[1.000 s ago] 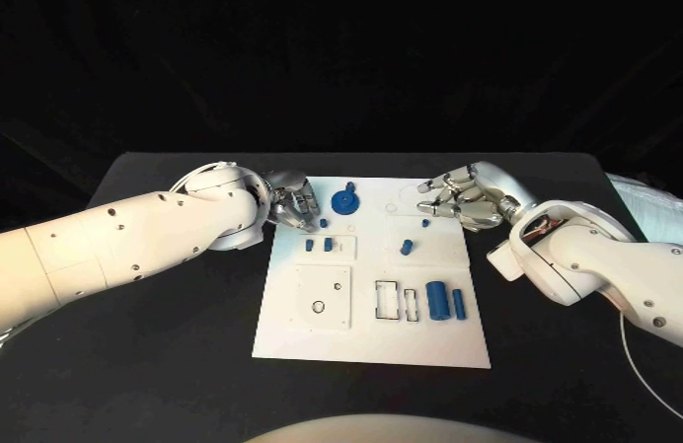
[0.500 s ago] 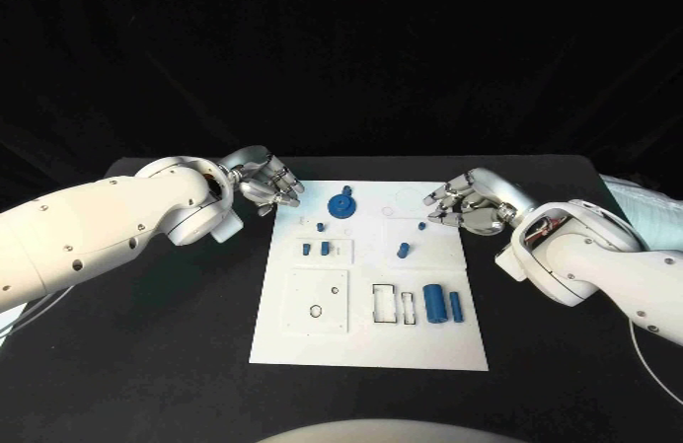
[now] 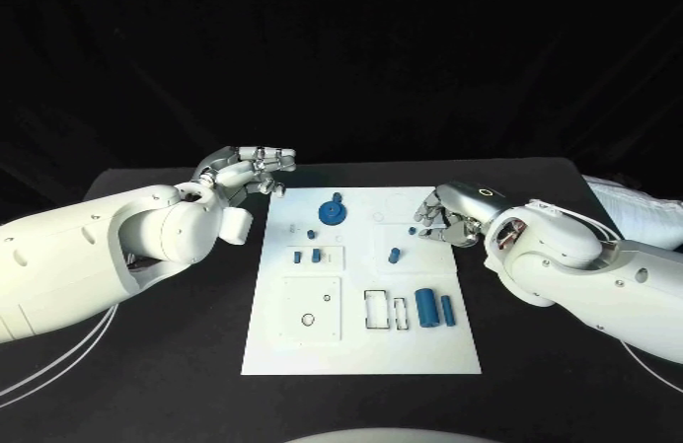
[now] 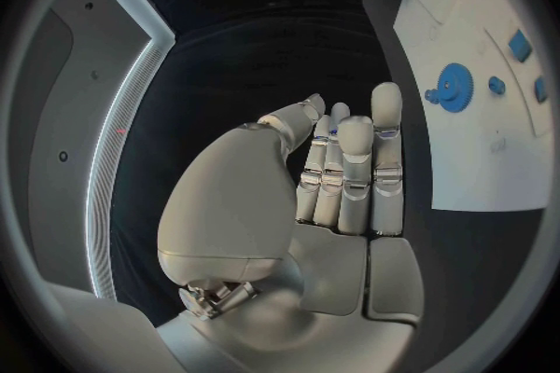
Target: Assemble the parts on the task board
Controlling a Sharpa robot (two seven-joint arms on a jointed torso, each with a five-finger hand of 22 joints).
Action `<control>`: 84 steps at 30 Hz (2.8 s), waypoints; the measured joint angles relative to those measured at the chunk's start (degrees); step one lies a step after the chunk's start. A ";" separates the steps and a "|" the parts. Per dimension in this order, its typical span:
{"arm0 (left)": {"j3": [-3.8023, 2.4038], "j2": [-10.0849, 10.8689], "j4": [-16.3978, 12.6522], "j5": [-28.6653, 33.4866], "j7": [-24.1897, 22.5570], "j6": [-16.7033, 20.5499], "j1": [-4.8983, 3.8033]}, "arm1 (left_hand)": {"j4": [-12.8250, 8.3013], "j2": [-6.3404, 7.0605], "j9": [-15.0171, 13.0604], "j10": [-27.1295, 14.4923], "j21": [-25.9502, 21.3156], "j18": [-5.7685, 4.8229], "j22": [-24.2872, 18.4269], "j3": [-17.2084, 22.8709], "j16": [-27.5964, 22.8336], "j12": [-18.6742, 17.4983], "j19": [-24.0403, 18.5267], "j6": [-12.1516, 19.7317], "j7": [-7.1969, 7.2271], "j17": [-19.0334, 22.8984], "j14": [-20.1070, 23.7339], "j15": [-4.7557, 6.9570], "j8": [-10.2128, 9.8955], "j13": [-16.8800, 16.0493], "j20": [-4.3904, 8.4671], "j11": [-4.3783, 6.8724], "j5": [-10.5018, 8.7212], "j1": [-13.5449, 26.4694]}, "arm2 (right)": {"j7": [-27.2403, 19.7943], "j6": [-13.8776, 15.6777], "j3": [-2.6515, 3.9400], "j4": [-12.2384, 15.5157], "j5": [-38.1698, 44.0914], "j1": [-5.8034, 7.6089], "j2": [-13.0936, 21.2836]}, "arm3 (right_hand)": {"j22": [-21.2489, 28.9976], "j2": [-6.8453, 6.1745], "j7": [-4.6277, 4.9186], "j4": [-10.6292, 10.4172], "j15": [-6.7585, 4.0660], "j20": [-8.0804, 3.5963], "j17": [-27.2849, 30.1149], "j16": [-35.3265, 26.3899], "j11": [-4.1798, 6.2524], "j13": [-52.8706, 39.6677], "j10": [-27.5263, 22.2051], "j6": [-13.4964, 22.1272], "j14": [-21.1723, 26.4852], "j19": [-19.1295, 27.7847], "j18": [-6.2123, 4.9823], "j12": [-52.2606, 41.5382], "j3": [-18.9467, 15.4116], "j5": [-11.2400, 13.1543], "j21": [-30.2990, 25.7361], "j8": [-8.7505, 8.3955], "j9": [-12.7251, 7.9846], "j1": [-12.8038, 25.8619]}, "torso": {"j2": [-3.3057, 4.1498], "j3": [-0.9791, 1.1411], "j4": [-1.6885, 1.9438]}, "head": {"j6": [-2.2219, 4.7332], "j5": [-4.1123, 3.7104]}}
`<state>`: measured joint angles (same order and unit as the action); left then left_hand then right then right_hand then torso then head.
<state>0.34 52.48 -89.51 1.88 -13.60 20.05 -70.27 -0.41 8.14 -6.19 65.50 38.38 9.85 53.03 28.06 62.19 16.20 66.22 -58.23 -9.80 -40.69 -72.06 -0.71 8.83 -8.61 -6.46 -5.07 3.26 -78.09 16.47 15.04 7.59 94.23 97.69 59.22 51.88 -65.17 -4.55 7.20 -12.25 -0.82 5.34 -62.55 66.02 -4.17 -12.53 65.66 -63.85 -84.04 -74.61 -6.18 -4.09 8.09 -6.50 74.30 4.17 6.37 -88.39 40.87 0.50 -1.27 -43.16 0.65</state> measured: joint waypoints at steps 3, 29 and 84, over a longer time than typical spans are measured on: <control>0.17 0.31 -1.64 3.37 -1.23 0.08 0.35 | -0.09 0.00 0.08 -0.09 0.00 0.00 -0.10 -0.08 0.00 0.00 0.00 0.00 0.00 -0.23 0.00 0.00 0.00 -0.12 0.00 -0.03 0.00 0.00 | 1.49 -1.57 -0.02 -0.32 2.42 0.03 -0.73 | 0.05 -0.30 -0.05 -0.02 0.00 0.00 0.00 0.00 -0.17 0.65 -0.22 -0.06 0.00 0.00 0.00 0.00 0.33 0.44 0.00 0.00 0.00 -0.30 | 0.00 -0.01 -0.01 | 0.00 -0.01; 0.37 0.81 -3.76 7.35 -3.49 -1.42 0.94 | -0.71 -0.23 0.41 -1.02 -0.61 -0.02 -0.51 -0.71 0.22 1.13 0.00 0.22 -0.20 -0.40 0.00 -0.01 0.00 -0.70 0.00 -0.32 0.00 -0.24 | 3.84 -6.12 -0.76 -5.81 6.33 0.26 -6.36 | 0.69 0.03 -1.12 -0.04 -0.42 -0.53 1.81 -1.46 0.72 6.09 -1.93 -0.67 0.01 0.13 -0.01 0.23 6.12 1.41 -0.63 -0.28 -0.38 -0.58 | 0.07 -0.03 0.04 | -0.10 -0.16; 0.40 0.48 -1.98 5.09 -2.12 -3.83 0.94 | -0.94 -0.83 0.85 -3.07 -1.63 -0.03 -1.05 -2.06 -0.11 2.44 0.01 1.66 -0.81 0.26 0.27 -0.31 -0.01 -1.33 0.00 -0.95 0.00 -0.09 | 4.46 1.13 0.28 4.02 5.17 -0.30 -2.46 | -5.93 -2.03 0.04 10.59 -0.20 -0.10 -0.38 1.78 -0.69 8.77 3.39 -3.82 0.22 -3.17 0.91 0.24 23.09 2.39 3.81 -0.06 1.40 3.28 | -0.01 0.01 -0.01 | -0.16 0.19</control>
<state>0.74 52.96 -91.48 6.97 -15.72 16.22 -69.33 -1.36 7.31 -5.33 62.44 36.75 9.82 51.98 26.00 62.08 18.63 66.22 -56.57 -10.60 -40.43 -71.79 -1.02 8.82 -9.94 -6.46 -6.02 3.26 -78.17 20.93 16.17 7.87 98.25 102.87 58.93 49.42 -71.10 -6.59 7.24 -1.66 -1.02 5.24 -62.93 67.80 -4.86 -3.76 69.05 -67.67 -83.82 -77.78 -5.27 -3.85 31.18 -4.12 78.11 4.11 7.78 -85.11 40.86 0.51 -1.29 -43.32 0.84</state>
